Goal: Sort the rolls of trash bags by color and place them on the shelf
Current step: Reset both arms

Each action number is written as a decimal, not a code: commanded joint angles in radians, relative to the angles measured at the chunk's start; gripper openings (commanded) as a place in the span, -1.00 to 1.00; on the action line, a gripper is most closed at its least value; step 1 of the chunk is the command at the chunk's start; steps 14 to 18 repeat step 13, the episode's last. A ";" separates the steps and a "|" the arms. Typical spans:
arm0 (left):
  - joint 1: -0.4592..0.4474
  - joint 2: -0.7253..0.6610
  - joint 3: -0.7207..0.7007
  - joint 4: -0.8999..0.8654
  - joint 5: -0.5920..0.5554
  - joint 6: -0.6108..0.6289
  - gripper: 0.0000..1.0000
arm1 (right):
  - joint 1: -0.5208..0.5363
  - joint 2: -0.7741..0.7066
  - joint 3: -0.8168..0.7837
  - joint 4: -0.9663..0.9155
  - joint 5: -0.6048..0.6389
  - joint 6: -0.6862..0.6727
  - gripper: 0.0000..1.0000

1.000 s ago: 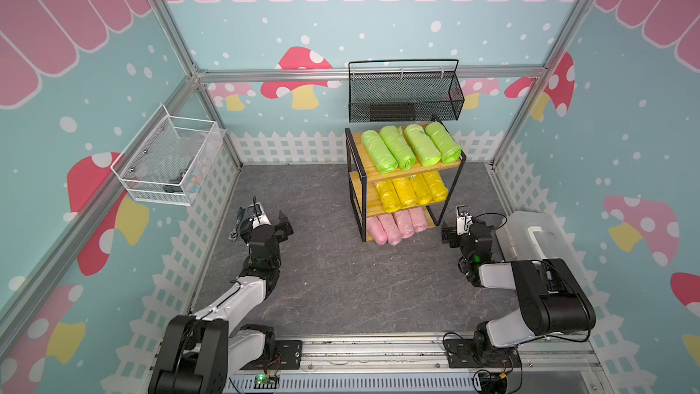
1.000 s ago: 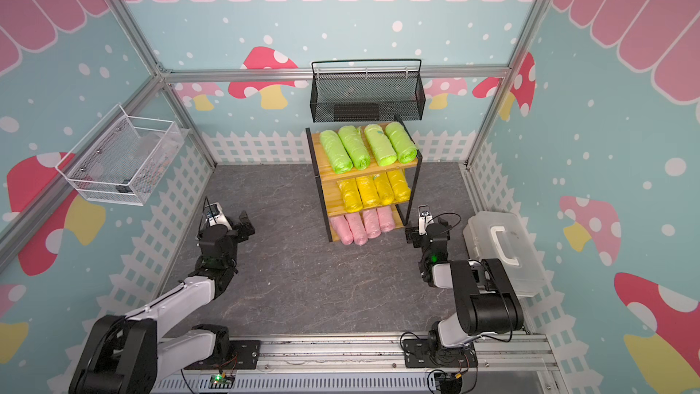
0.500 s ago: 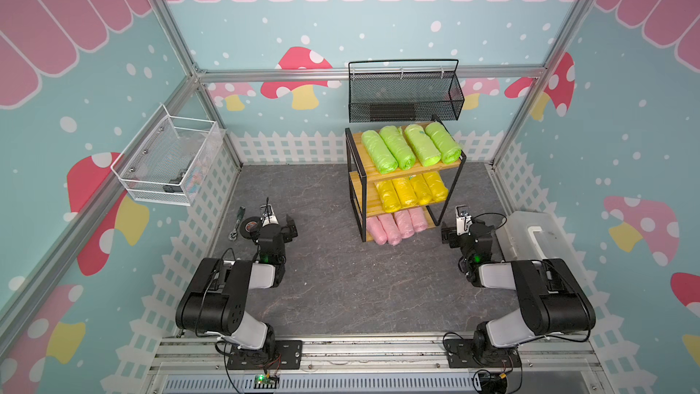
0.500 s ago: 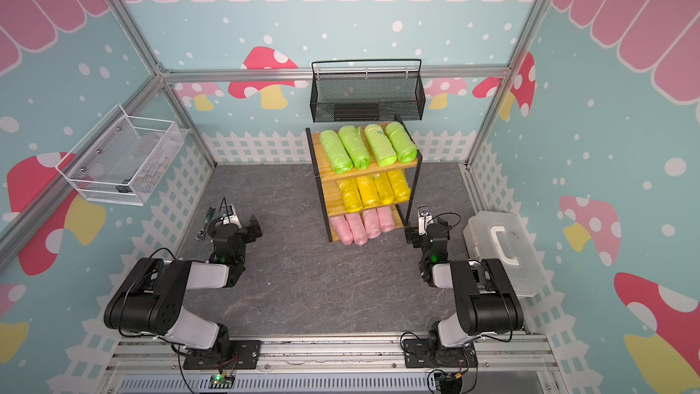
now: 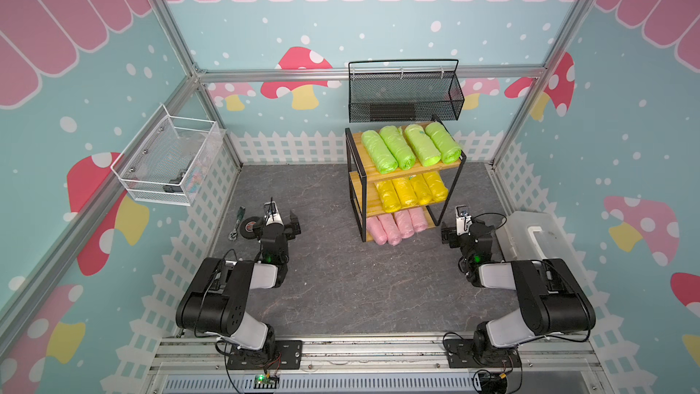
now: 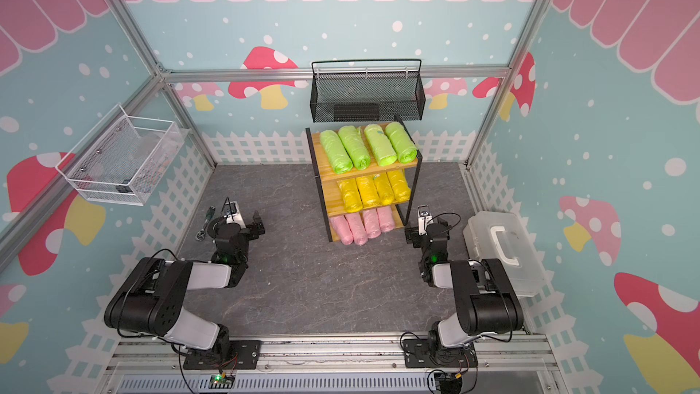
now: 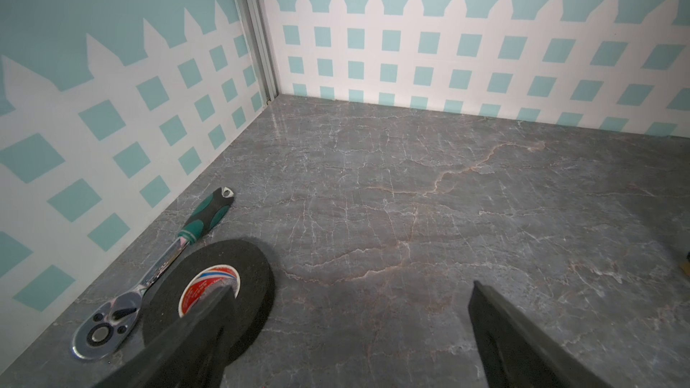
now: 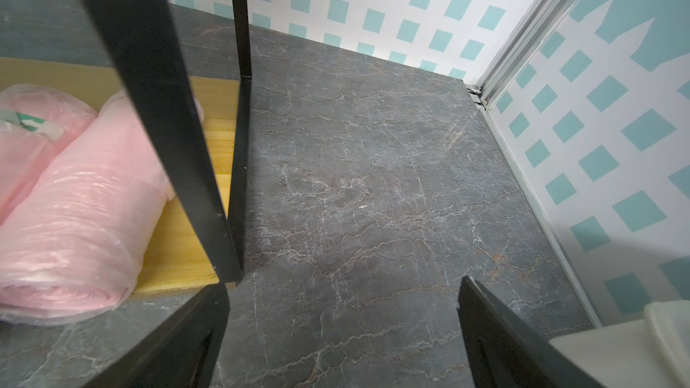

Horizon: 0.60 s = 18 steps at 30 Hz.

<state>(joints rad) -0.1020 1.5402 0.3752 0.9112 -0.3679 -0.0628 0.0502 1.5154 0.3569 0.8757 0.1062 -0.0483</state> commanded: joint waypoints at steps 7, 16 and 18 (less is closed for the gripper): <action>-0.004 0.000 -0.009 0.034 -0.031 0.026 0.98 | 0.008 0.009 0.036 -0.032 0.016 -0.009 0.97; -0.012 0.003 -0.012 0.042 -0.045 0.029 0.98 | 0.010 0.000 0.019 -0.006 0.021 -0.010 0.97; -0.012 0.003 -0.012 0.042 -0.045 0.029 0.98 | 0.010 0.000 0.019 -0.006 0.021 -0.010 0.97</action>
